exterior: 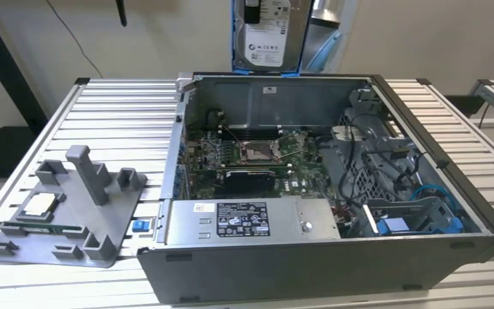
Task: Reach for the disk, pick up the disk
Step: 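Pick up the disk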
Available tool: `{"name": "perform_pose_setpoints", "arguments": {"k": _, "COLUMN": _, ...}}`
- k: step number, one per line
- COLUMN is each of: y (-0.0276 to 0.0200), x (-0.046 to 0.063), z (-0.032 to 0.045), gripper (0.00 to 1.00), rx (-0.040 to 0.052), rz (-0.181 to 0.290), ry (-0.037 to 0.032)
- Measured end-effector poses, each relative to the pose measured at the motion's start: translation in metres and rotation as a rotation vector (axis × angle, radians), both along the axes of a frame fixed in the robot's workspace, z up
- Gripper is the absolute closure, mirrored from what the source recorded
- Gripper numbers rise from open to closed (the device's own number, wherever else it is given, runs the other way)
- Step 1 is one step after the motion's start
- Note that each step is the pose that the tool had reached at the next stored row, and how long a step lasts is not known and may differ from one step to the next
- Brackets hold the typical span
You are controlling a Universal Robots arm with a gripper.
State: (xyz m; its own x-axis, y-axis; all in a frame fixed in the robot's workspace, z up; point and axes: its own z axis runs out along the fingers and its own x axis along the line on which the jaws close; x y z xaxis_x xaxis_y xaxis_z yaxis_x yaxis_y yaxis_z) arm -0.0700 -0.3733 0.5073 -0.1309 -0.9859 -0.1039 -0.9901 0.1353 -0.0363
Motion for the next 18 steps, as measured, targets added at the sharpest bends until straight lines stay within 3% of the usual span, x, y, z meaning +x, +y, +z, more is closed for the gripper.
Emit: {"name": "perform_pose_setpoints", "arguments": {"k": 18, "y": 0.0, "x": 0.081, "z": 0.0, "gripper": 1.0, "rx": 0.0, "rz": 0.0, "ry": 0.0}}
